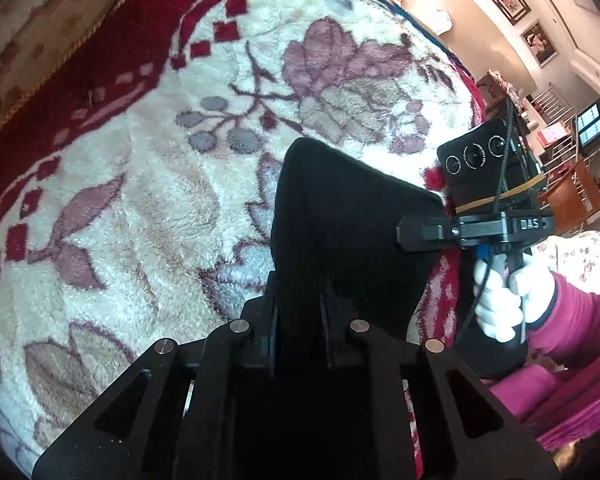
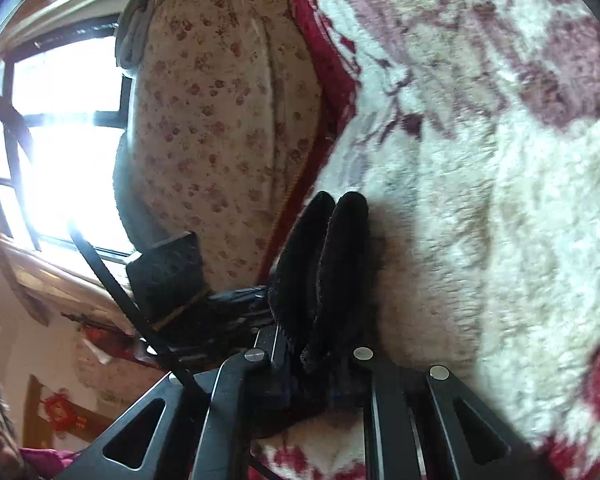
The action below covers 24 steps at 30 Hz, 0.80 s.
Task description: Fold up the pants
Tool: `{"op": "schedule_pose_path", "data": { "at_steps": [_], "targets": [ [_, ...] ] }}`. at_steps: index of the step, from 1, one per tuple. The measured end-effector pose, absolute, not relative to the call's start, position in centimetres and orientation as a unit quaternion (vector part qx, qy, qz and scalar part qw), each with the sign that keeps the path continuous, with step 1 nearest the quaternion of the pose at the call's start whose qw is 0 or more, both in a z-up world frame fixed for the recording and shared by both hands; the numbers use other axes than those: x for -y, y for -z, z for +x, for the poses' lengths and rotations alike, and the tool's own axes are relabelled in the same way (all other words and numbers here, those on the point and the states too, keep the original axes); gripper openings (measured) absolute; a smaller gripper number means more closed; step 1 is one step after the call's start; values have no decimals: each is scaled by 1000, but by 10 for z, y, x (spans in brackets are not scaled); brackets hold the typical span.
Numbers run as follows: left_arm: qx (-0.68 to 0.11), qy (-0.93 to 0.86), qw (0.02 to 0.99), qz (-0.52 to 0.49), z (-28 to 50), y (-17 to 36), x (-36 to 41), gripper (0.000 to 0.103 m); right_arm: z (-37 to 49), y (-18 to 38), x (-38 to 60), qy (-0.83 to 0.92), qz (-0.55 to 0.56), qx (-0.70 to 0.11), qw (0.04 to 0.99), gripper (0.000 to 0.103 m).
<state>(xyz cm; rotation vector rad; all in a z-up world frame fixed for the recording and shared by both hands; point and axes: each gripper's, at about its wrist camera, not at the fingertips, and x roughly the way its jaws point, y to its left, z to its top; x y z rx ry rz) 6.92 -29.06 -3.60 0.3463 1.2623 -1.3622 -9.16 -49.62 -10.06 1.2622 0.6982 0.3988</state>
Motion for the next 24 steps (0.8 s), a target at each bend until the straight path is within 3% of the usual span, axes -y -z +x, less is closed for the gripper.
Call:
{"op": "schedule_pose_path", "data": {
  "at_steps": [13,24],
  "targets": [
    [-479,582,651,87,64,-49,207,15,-75,15,437,-296,535,-272,743,11],
    [-477,508,717,19,66,-49,81,15,-47,-11,328,-388,469,-328,723,11]
  ]
}}
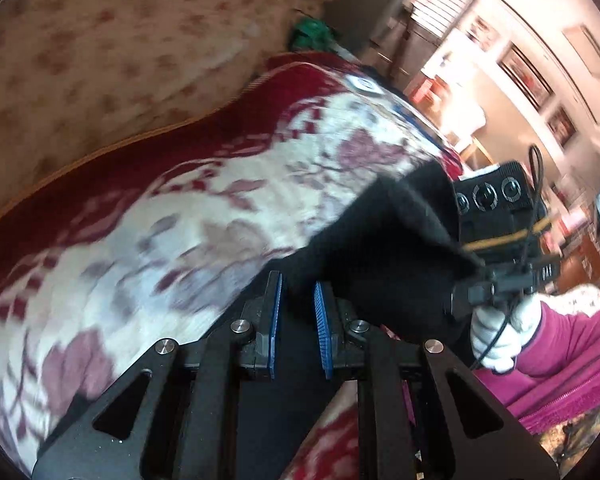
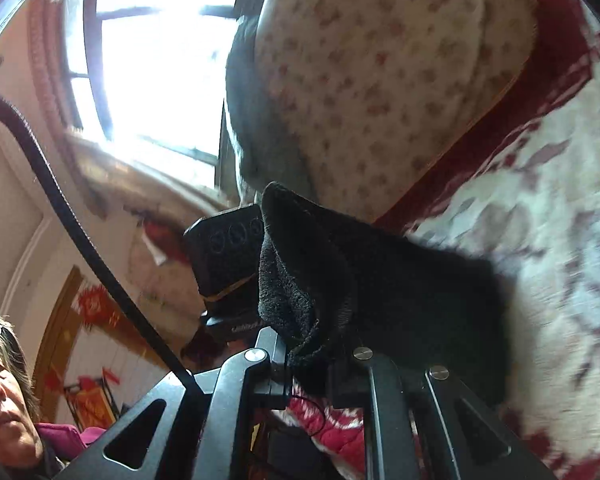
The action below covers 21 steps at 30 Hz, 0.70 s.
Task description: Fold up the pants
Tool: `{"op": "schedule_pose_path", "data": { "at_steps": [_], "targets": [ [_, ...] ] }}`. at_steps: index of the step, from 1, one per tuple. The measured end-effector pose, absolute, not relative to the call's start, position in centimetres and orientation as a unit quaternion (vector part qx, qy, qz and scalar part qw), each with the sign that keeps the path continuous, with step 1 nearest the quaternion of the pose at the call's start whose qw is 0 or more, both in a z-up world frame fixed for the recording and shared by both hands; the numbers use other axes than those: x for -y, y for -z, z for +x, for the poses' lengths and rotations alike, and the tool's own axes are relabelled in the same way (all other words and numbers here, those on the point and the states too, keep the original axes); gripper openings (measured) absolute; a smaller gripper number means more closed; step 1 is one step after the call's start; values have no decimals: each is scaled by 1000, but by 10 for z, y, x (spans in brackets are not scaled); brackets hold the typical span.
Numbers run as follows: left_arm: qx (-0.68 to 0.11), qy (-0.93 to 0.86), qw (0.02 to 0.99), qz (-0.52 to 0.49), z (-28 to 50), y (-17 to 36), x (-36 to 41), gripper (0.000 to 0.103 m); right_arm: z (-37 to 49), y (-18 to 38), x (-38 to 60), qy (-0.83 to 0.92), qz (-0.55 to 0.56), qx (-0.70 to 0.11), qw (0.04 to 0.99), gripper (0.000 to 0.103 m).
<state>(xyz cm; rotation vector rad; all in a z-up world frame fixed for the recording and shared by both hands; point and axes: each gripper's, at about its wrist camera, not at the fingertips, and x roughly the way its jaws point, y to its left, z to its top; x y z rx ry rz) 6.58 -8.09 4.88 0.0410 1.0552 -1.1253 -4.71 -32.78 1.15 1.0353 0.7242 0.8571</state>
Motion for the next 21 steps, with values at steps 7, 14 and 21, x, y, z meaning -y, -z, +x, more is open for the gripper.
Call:
{"op": "schedule_pose_path", "data": {
  "at_steps": [7,14,21],
  "targets": [
    [-500,428,753,-32,69,-23,5,15,-18,27,245,-407,437,-407,691,11],
    [-503,367,778,-82,60,-14,-57,15,-2,65,191,-412,391,-467,678,11],
    [-478,366,793,-99,39,-35,-68,15,3,62,181,-415,380,-491,665,35]
  ]
}}
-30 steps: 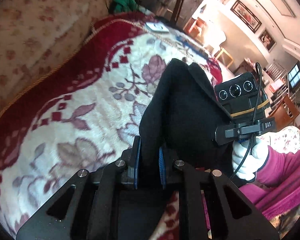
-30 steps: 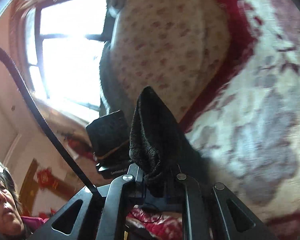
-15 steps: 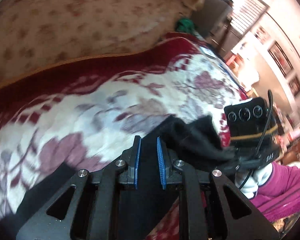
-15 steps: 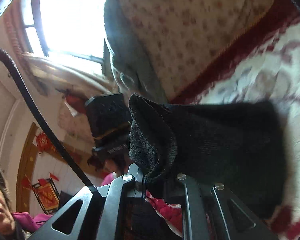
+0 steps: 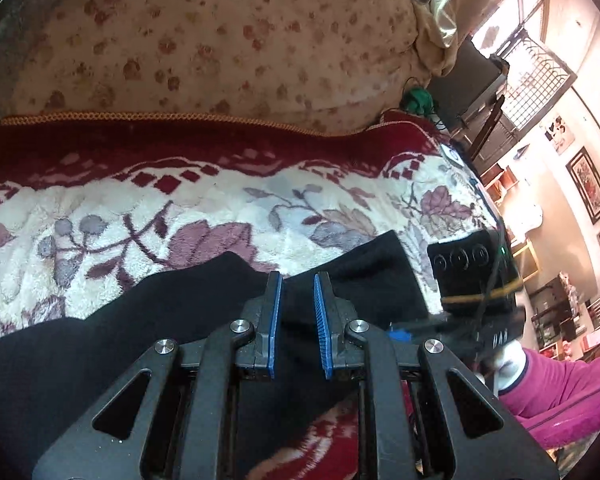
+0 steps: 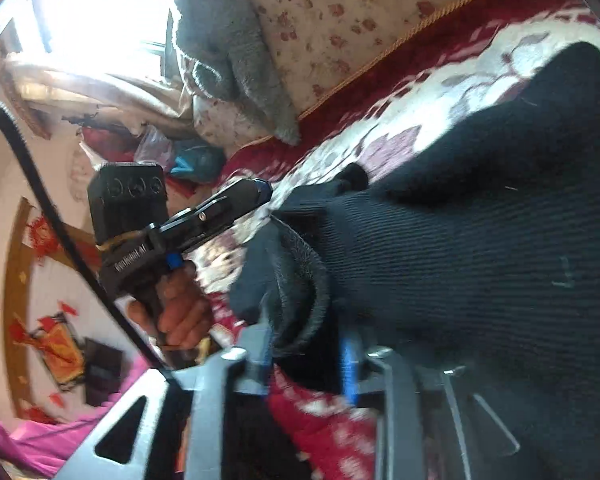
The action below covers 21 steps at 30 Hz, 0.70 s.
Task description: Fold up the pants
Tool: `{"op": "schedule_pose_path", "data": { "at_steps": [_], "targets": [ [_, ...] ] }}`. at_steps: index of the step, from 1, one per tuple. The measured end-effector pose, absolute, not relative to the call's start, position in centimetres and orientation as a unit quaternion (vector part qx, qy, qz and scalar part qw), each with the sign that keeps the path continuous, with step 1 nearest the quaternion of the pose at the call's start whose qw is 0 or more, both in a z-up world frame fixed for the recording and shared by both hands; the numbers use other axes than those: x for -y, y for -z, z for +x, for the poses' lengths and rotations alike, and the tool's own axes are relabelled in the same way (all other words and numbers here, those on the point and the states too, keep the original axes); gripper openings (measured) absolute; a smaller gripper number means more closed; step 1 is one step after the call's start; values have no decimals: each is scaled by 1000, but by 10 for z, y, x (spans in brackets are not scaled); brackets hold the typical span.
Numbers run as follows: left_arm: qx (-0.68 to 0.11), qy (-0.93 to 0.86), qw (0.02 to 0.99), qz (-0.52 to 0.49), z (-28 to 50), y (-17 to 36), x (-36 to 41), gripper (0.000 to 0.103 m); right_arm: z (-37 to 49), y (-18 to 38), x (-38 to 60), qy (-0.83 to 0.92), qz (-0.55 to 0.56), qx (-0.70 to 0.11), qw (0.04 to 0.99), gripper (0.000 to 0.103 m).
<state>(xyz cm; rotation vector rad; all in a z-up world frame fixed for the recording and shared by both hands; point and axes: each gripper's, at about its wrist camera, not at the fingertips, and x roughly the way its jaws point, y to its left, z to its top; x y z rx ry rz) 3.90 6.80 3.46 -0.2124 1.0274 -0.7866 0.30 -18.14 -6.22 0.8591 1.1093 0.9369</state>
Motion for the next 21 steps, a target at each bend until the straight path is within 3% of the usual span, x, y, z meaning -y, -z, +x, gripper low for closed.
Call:
{"op": "schedule_pose_path", "data": {
  "at_steps": [6,11,21],
  "targets": [
    [-469,379,792,-95,17,-47,-53,15,-1,39,229,-385,418,-457,685,36],
    [-476,388,784,-87,-3,-41,-26,15,1,23,248,-344,373,-436,743,36],
    [-529,326,780,-70,-5,19,-8,15,21,55,271,-273,409,-426,760,34]
  ]
}}
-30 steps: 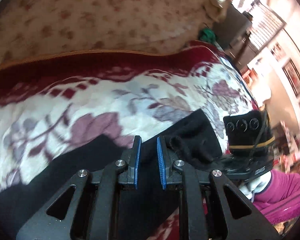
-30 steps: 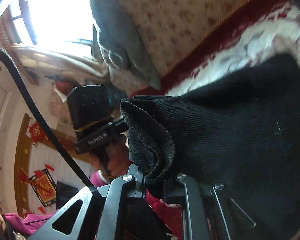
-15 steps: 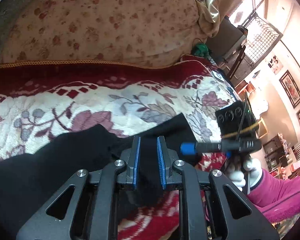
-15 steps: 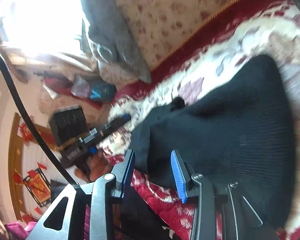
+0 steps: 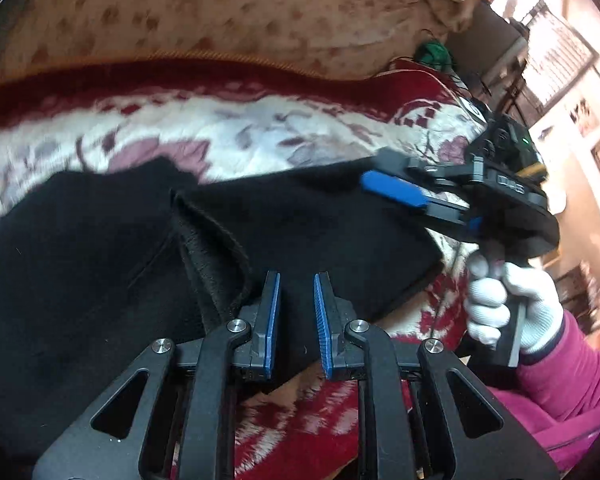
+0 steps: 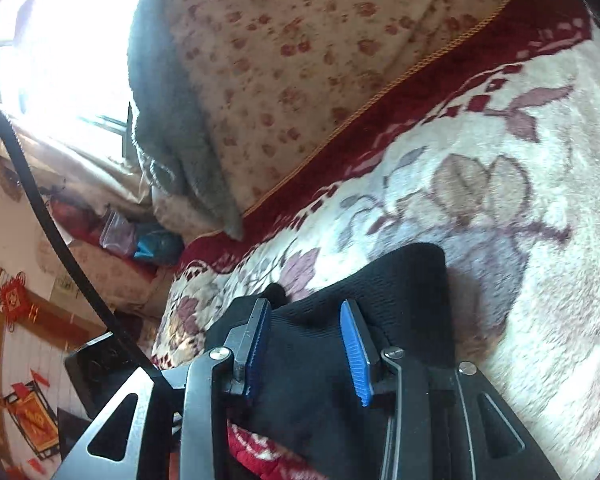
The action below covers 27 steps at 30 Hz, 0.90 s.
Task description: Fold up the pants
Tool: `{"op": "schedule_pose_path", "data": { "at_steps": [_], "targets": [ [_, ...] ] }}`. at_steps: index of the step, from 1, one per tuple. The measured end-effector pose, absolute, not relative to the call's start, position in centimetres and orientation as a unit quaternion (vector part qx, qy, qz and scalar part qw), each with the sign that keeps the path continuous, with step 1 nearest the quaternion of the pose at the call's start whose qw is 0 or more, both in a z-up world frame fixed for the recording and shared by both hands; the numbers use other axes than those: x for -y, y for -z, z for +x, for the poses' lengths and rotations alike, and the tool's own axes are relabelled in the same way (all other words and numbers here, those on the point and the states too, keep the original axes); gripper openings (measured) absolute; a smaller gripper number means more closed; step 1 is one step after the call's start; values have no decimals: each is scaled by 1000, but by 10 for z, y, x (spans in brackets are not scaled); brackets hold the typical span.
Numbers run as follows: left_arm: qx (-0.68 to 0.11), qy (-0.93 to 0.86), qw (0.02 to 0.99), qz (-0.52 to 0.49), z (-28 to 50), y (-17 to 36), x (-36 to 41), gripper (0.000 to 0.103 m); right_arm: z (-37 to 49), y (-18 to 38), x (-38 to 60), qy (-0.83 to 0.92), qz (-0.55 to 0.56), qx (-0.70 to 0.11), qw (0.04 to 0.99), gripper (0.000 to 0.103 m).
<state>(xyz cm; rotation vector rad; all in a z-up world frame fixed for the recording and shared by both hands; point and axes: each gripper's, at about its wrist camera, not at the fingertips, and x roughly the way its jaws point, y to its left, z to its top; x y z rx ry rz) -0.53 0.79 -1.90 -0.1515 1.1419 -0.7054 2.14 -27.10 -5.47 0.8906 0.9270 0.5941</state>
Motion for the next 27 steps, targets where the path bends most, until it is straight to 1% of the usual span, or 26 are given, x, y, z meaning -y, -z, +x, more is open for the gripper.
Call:
{"op": "schedule_pose_path", "data": {
  "at_steps": [3,5,10,12,13,14,15,20,21,22,24,25,27],
  "targets": [
    [-528,327,776,-107,-1,22,-19,15,18,50,277,-277,413,-427,755,34],
    [-526,329,775,-119,-3,19,-23,15,15,40,273,-282,393,-433,761,35],
    [-508,306,797,-116,-13,-1,-36,15,11,16,247,-309,350,-433,771,37],
    [-503,290,805,-119,-18,-7,-44,22,11,6,232,-328,339,-431,769,38],
    [-499,279,811,-124,-22,-12,-52,31,12,1,224,-337,335,-431,767,39],
    [-495,263,818,-131,-26,-16,-62,38,13,-2,218,-346,331,-432,764,39],
    [-493,254,821,-136,-28,-17,-67,40,15,-5,209,-357,325,-434,761,39],
    [-479,157,850,-155,-51,-25,-119,42,20,-16,159,-401,287,-442,749,40],
    [-477,141,853,-154,-55,-25,-125,42,21,-17,147,-407,276,-441,751,42],
    [-477,117,856,-158,-60,-25,-138,42,21,-18,136,-412,264,-440,753,47],
    [-481,86,855,-172,-67,-22,-157,42,21,-19,116,-418,242,-441,757,54],
    [-482,72,854,-183,-71,-20,-168,44,22,-18,101,-424,227,-446,755,54],
    [-483,47,849,-210,-77,-13,-188,52,27,-17,79,-436,205,-456,748,55]
  ]
}}
